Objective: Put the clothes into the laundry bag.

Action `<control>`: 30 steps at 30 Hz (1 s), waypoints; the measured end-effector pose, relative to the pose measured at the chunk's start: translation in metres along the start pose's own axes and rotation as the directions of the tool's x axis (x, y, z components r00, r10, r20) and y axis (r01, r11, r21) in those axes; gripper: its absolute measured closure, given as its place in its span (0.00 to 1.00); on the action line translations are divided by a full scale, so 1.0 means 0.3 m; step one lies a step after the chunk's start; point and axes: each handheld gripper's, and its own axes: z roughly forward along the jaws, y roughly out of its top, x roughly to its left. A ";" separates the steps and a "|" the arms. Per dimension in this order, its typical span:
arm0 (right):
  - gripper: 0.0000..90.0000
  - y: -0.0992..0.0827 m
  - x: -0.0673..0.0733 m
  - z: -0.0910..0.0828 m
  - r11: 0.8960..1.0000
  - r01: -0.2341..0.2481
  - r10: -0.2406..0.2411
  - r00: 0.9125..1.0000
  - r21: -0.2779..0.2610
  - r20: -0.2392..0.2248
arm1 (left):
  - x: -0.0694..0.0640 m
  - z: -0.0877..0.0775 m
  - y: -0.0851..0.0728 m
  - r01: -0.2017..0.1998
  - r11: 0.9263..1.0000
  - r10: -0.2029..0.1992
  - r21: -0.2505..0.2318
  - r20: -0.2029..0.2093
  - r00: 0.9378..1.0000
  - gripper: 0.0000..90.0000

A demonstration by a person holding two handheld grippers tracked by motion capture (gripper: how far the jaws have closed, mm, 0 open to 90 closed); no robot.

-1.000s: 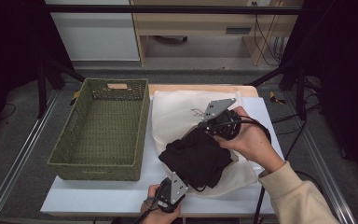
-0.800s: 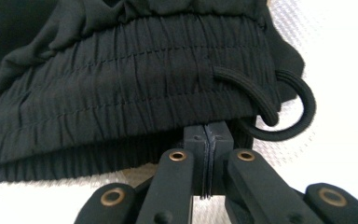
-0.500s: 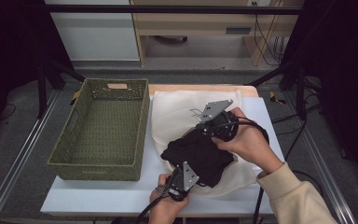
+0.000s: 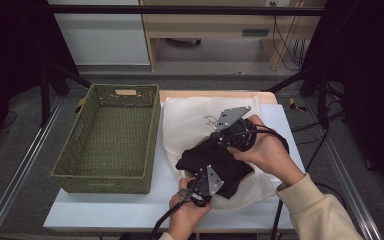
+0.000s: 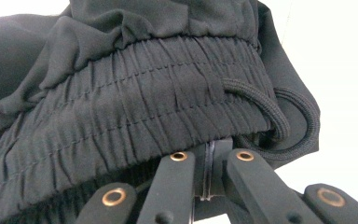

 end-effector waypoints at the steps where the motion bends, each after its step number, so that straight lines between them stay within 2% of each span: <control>1: 1.00 0.000 -0.001 -0.001 1.000 0.002 -0.002 1.000 0.002 0.000 | 0.001 0.005 0.002 0.001 1.000 -0.001 0.000 -0.001 1.000 1.00; 24: 1.00 0.015 0.008 0.000 1.000 0.003 -0.003 1.000 -0.002 -0.018 | 0.022 0.053 0.062 -0.031 0.999 0.031 0.028 -0.005 0.999 1.00; 30: 1.00 0.012 0.002 -0.005 1.000 0.003 -0.003 1.000 0.001 -0.016 | 0.017 0.059 0.063 -0.040 0.999 0.040 0.032 -0.010 0.999 1.00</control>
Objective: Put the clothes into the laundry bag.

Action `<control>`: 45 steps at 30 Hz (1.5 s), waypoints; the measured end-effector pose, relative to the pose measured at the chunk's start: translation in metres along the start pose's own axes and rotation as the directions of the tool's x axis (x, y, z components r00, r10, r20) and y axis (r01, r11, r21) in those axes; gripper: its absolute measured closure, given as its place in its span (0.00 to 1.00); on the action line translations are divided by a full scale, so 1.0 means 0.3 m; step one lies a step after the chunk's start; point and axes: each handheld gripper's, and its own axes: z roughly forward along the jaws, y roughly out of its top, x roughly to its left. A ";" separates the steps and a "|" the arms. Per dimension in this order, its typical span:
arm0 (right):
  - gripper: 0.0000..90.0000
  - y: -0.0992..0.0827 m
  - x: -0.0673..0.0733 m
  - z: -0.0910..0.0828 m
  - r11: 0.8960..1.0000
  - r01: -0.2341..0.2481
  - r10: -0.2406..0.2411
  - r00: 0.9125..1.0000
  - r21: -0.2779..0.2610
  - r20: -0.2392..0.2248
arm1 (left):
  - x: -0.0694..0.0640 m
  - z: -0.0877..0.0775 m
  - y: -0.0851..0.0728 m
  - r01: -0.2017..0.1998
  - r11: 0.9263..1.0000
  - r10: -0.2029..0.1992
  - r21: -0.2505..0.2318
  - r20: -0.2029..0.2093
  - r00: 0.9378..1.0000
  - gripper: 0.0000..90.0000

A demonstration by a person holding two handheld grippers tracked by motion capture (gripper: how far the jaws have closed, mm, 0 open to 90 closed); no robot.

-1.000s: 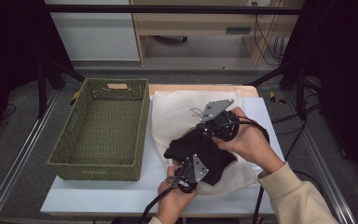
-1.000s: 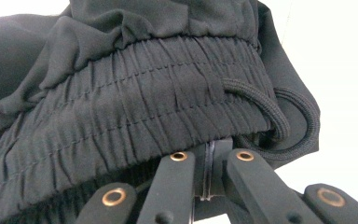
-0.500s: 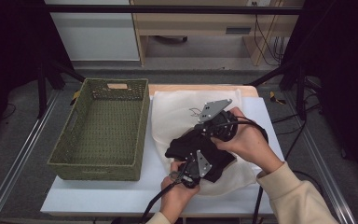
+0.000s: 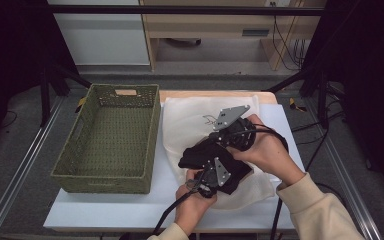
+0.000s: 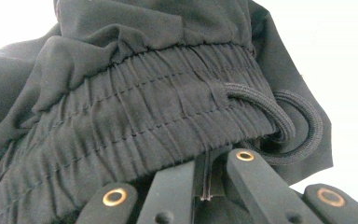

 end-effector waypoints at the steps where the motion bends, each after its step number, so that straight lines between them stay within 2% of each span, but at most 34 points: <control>1: 1.00 0.000 -0.001 -0.001 1.000 -0.001 0.001 1.000 -0.001 0.000 | 0.000 0.000 0.000 -0.002 1.000 0.002 0.001 0.002 1.000 1.00; 26: 1.00 0.010 0.002 -0.015 1.000 0.003 -0.003 1.000 -0.002 0.001 | 0.029 0.040 0.039 -0.007 0.999 0.008 0.043 -0.021 1.000 1.00; 27: 1.00 0.010 -0.002 -0.019 1.000 0.003 -0.003 1.000 -0.004 0.011 | 0.025 0.041 0.036 0.007 0.999 -0.006 0.037 -0.019 1.000 1.00; 29: 1.00 0.012 -0.010 -0.026 1.000 -0.001 0.001 1.000 -0.004 0.019 | 0.022 0.038 0.032 -0.009 0.999 0.010 0.041 -0.019 1.000 1.00; 35: 1.00 0.020 -0.031 -0.047 1.000 -0.005 0.005 0.999 -0.015 0.039 | 0.016 0.041 0.023 -0.004 0.999 0.005 0.041 -0.023 1.000 1.00; 39: 1.00 0.030 -0.033 -0.058 1.000 -0.004 0.005 0.999 -0.019 0.039 | 0.016 0.047 0.032 -0.007 0.999 0.008 0.046 -0.026 1.000 1.00; 40: 1.00 0.031 -0.033 -0.058 1.000 -0.005 0.005 0.999 -0.020 0.040 | 0.017 0.048 0.038 -0.019 0.998 0.020 0.055 -0.028 0.999 1.00; 45: 1.00 0.033 -0.032 -0.058 1.000 -0.001 0.002 0.999 -0.021 0.037 | 0.024 0.061 0.052 -0.011 0.999 0.012 0.053 -0.024 1.000 1.00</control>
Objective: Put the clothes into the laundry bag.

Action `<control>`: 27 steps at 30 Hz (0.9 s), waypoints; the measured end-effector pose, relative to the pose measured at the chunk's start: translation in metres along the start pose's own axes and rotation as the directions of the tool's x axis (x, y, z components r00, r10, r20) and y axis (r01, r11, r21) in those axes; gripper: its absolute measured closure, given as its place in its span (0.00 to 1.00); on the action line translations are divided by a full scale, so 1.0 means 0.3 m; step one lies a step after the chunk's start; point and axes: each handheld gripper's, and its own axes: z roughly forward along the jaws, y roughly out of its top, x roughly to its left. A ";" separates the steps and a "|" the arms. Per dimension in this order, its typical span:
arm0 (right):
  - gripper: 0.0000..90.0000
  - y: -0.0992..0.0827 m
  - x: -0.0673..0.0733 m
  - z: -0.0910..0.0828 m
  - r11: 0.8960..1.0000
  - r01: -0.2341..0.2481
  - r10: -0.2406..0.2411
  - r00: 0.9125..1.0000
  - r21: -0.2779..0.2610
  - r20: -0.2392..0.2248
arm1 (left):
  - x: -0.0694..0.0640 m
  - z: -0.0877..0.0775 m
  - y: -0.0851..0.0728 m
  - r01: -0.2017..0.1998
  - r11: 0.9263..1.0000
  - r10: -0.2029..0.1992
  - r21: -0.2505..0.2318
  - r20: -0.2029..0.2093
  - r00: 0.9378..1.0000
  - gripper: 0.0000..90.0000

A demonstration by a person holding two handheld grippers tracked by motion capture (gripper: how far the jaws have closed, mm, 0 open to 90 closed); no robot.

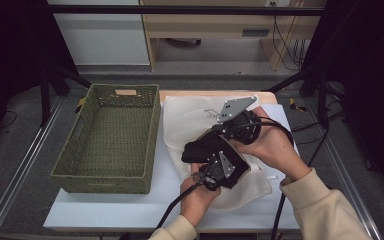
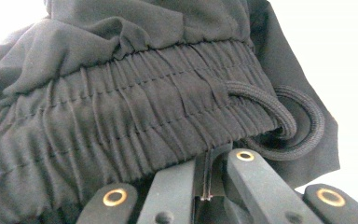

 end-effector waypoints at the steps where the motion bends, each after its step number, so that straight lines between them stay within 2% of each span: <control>1: 1.00 -0.001 0.000 0.000 1.000 -0.002 0.002 1.000 0.002 0.002 | 0.000 0.000 0.000 0.000 1.000 0.000 0.000 0.000 1.000 1.00; 3: 1.00 -0.005 -0.004 -0.002 1.000 -0.010 0.010 1.000 -0.001 0.003 | -0.003 -0.004 -0.010 -0.009 1.000 0.009 -0.002 0.003 1.000 1.00; 6: 1.00 -0.012 -0.012 -0.002 1.000 -0.017 0.017 1.000 0.000 0.001 | -0.003 0.001 -0.017 -0.001 1.000 0.001 0.002 0.005 1.000 1.00; 9: 1.00 -0.011 -0.006 0.002 1.000 -0.013 0.013 1.000 -0.004 -0.004 | -0.005 0.005 -0.006 -0.001 1.000 0.001 0.009 0.001 1.000 1.00; 10: 1.00 -0.010 -0.002 0.003 1.000 -0.015 0.014 1.000 -0.003 -0.005 | -0.003 0.004 -0.002 -0.012 1.000 0.012 0.016 -0.002 1.000 1.00; 11: 1.00 -0.009 0.001 0.005 1.000 -0.011 0.010 1.000 -0.003 -0.008 | -0.005 0.006 0.002 -0.003 1.000 0.003 0.015 -0.007 1.000 1.00; 15: 1.00 -0.004 0.005 0.008 1.000 -0.005 0.005 1.000 -0.004 -0.014 | 0.002 0.007 0.013 -0.018 1.000 0.019 0.018 -0.020 1.000 1.00; 21: 1.00 -0.003 0.001 0.002 1.000 -0.010 0.010 1.000 -0.009 -0.013 | 0.002 0.018 0.012 -0.019 1.000 0.019 0.016 -0.019 1.000 1.00; 27: 1.00 -0.001 0.003 -0.005 1.000 -0.009 0.009 1.000 -0.009 -0.015 | 0.012 0.034 0.040 -0.029 0.999 0.029 0.043 -0.019 0.999 1.00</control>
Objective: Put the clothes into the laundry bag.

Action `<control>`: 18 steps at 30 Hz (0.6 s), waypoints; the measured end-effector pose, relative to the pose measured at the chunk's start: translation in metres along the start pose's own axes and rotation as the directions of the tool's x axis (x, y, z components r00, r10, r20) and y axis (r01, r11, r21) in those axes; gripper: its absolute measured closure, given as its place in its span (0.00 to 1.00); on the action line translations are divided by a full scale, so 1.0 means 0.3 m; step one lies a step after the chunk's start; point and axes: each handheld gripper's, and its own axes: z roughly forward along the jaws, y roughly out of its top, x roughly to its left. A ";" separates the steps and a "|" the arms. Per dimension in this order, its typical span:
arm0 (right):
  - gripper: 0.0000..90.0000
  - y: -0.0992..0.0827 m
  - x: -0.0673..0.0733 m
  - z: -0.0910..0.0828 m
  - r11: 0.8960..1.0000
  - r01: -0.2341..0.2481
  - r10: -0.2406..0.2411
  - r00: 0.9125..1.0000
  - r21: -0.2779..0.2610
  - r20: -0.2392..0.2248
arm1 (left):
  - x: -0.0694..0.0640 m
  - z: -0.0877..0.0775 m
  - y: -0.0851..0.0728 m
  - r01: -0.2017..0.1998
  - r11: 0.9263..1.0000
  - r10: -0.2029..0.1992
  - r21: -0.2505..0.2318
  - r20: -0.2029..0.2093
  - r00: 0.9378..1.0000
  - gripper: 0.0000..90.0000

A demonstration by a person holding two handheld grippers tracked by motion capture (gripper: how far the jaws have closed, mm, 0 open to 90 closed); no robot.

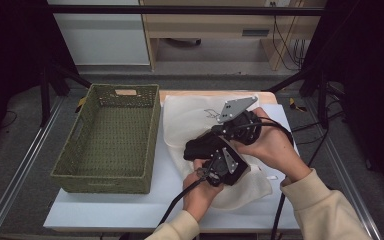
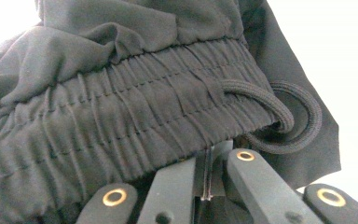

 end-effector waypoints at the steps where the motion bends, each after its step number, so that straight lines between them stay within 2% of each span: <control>1: 1.00 0.000 0.000 0.000 1.000 -0.002 0.002 1.000 0.000 0.000 | 0.002 0.003 0.004 -0.006 1.000 0.006 0.004 -0.003 1.000 1.00; 6: 1.00 -0.001 -0.002 -0.002 1.000 -0.006 0.006 1.000 0.000 -0.001 | 0.008 0.018 0.019 -0.008 1.000 0.008 0.018 -0.004 1.000 1.00; 7: 1.00 -0.001 -0.001 -0.002 1.000 -0.005 0.005 1.000 -0.001 -0.001 | 0.008 0.033 0.021 0.008 1.000 -0.008 0.006 -0.011 1.000 1.00; 10: 1.00 -0.003 -0.003 -0.001 1.000 -0.001 0.001 1.000 0.001 0.001 | 0.009 0.038 0.023 0.006 1.000 -0.006 0.012 -0.013 1.000 1.00; 18: 1.00 -0.008 -0.007 -0.005 1.000 -0.004 0.004 1.000 0.001 0.000 | 0.004 0.045 0.017 0.022 1.000 -0.022 -0.013 -0.024 0.999 1.00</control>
